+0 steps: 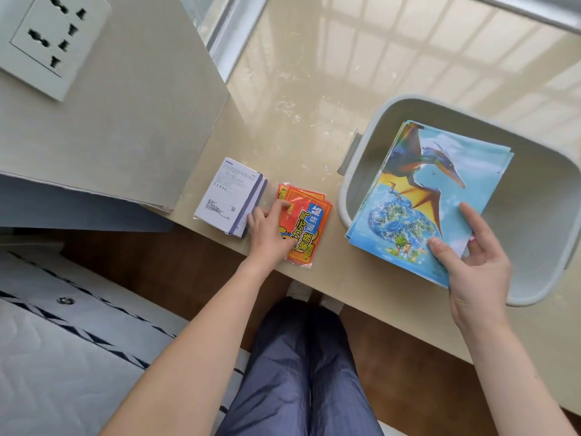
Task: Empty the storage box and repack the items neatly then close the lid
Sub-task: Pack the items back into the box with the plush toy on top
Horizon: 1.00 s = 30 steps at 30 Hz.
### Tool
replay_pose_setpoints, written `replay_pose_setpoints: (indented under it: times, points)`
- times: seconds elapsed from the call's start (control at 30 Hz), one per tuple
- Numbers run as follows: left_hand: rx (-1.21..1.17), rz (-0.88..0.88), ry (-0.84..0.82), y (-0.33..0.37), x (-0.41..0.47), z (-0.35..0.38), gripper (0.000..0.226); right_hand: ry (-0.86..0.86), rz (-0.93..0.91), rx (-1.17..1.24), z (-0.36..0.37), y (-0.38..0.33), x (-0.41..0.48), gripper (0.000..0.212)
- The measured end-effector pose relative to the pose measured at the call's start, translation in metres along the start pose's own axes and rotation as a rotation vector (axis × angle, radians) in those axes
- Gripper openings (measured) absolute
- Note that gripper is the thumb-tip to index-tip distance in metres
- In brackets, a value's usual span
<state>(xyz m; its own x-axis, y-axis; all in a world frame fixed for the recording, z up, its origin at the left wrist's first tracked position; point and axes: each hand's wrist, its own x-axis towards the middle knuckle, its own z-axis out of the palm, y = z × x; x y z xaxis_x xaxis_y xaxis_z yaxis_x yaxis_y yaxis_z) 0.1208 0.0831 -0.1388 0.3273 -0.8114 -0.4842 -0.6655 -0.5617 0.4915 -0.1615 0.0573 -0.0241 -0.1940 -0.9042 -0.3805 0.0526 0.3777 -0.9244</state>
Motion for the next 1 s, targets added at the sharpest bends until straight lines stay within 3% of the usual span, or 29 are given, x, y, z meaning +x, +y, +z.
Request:
replay_pose_setpoints:
  times: [0.43,0.67,0.9,1.0]
  points:
    - [-0.594,-0.078,-0.197,0.032,-0.039,-0.054,0.071,-0.016,0.018,-0.021,-0.005,-0.017,-0.009,0.061]
    - [-0.777,-0.046,-0.151,0.069,-0.096,-0.125,0.074,-0.016,-0.005,-0.008,-0.017,-0.071,-0.041,0.060]
    - [-1.099,0.000,-0.219,0.102,-0.126,-0.176,0.074,0.061,-0.029,-0.023,-0.043,-0.102,-0.070,0.060]
    - [-1.127,0.019,-0.256,0.115,-0.124,-0.184,0.075,0.124,-0.006,0.009,-0.054,-0.103,-0.078,0.059]
